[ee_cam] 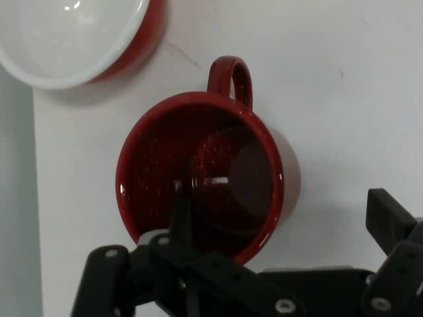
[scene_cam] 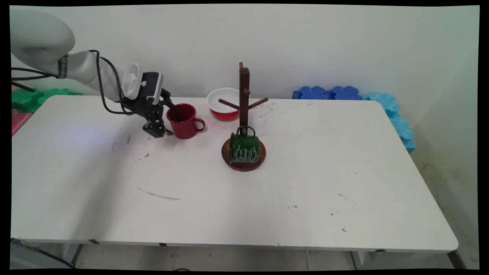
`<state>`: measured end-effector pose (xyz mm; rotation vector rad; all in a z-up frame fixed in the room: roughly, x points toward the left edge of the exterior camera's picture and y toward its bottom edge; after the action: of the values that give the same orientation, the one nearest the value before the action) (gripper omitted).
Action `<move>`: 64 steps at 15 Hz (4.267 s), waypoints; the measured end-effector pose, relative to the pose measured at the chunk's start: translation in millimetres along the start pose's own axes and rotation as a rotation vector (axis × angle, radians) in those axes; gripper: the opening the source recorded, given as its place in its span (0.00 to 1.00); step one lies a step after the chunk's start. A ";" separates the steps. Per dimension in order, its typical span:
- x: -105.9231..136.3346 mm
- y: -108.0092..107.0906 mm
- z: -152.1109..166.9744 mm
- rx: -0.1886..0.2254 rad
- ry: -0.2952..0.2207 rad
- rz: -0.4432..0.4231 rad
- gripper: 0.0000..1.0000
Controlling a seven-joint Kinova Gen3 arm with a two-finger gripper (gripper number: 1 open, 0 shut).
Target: Pick up the green mug from the rack
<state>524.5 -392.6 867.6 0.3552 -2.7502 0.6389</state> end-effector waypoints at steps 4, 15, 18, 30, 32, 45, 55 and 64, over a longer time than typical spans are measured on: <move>3.7 2.4 -10.7 0.004 0.023 -0.035 1.00; 21.0 21.8 -42.2 -0.048 0.176 -0.294 1.00; 24.1 27.4 -47.5 -0.068 0.214 -0.368 1.00; 42.9 58.0 -53.4 -0.176 0.365 -0.676 1.00; 47.7 62.6 -51.5 -0.191 0.385 -0.728 1.00; 63.8 83.7 -26.2 -0.271 0.413 -1.019 1.00; 76.0 83.9 4.0 -0.326 0.406 -1.074 1.00; 89.2 79.9 27.2 -0.375 0.409 -1.089 1.00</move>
<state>411.6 -350.8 843.3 1.2951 -1.8144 -0.0947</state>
